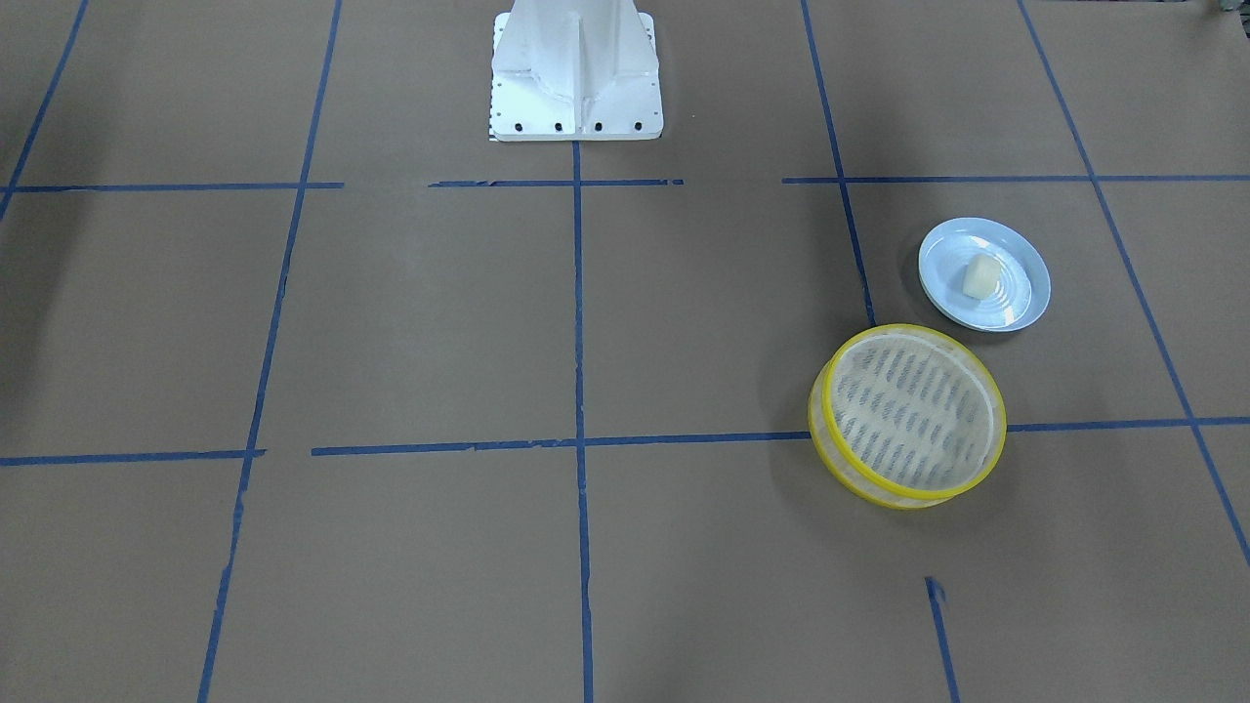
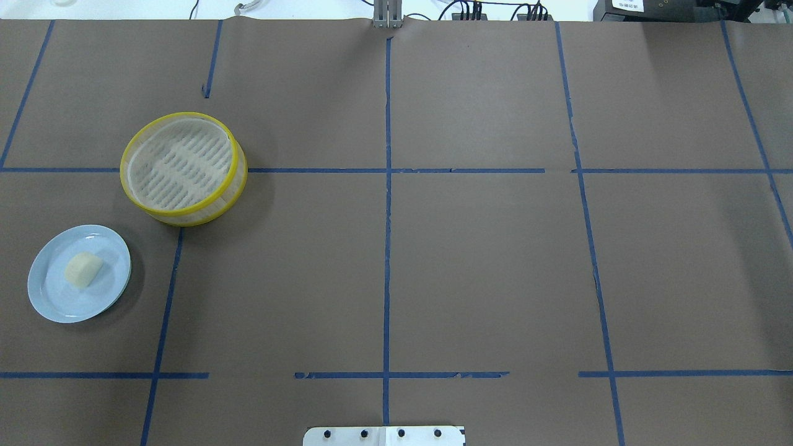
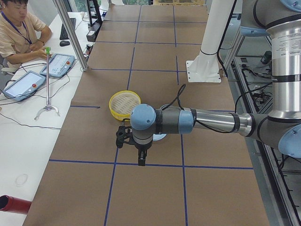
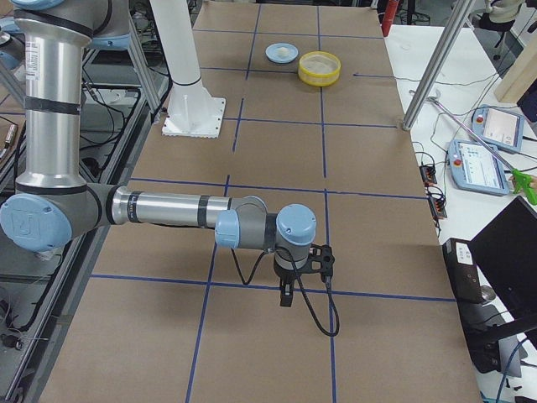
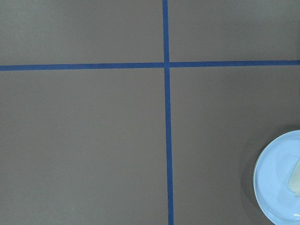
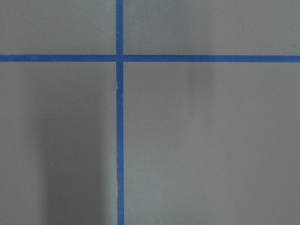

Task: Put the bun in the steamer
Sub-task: 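Move the left gripper from rest toward the light blue plate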

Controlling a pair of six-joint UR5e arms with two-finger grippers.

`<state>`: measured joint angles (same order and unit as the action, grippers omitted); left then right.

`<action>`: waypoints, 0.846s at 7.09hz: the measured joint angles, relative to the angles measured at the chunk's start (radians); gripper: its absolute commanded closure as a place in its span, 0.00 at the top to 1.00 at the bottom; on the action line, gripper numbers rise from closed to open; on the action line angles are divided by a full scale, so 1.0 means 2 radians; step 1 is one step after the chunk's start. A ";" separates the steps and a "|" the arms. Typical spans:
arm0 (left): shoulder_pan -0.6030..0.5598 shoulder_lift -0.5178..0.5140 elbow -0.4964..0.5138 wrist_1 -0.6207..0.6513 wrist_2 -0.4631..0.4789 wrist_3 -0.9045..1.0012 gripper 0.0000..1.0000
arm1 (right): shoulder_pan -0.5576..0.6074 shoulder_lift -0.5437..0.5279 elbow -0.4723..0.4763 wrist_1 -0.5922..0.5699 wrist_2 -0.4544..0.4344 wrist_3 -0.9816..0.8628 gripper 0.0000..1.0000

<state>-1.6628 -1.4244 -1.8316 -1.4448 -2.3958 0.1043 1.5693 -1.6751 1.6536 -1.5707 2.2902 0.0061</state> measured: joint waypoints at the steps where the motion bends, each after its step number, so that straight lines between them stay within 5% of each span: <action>1: 0.000 -0.001 0.000 0.000 0.000 0.000 1.00 | 0.000 0.000 0.000 0.000 0.000 0.000 1.00; 6: 0.001 0.002 -0.001 -0.012 0.004 -0.001 1.00 | 0.000 0.000 0.000 0.000 0.000 0.000 1.00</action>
<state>-1.6618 -1.4198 -1.8335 -1.4680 -2.3881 0.1014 1.5693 -1.6751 1.6536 -1.5704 2.2902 0.0062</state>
